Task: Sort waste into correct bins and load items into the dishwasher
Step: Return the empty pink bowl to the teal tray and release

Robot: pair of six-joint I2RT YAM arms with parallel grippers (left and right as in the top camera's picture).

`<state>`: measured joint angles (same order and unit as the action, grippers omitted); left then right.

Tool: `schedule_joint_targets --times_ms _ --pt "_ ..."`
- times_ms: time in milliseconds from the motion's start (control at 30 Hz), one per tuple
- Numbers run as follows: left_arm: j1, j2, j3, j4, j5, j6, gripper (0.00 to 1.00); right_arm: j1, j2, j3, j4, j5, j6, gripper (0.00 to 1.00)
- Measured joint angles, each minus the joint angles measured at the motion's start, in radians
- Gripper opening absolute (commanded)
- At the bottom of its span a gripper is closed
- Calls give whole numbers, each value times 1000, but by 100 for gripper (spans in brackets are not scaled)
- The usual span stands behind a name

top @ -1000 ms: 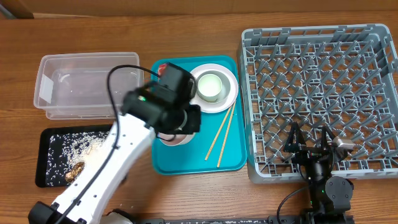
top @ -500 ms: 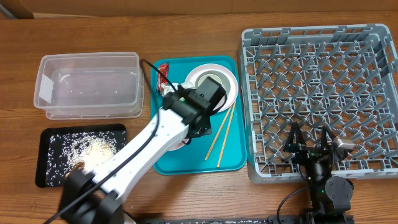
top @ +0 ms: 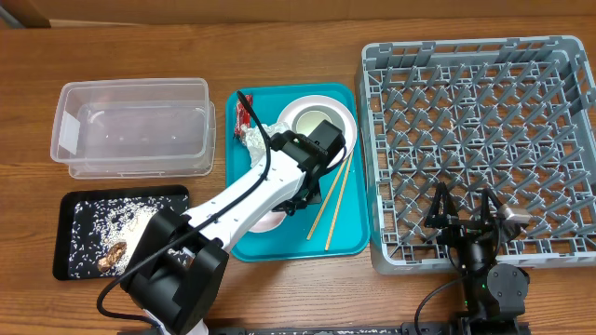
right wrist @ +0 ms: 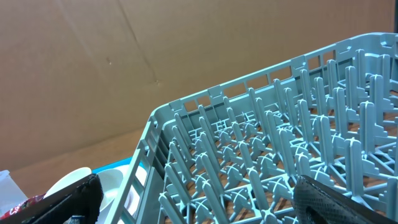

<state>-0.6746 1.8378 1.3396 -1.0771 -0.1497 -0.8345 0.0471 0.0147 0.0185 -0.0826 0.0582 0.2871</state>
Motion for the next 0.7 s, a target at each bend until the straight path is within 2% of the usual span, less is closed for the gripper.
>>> schedule_joint_targets --times_ms 233,367,567,700 --pt "0 0 0 -11 12 -4 29 0 0 0 0 0 1 100" --pt "0 0 0 -25 13 -4 23 0 0 0 0 0 0 100" --pt "0 0 25 -93 18 -1 21 0 0 0 0 0 0 100" --pt "8 0 124 -147 13 12 31 0 0 0 0 0 0 100"
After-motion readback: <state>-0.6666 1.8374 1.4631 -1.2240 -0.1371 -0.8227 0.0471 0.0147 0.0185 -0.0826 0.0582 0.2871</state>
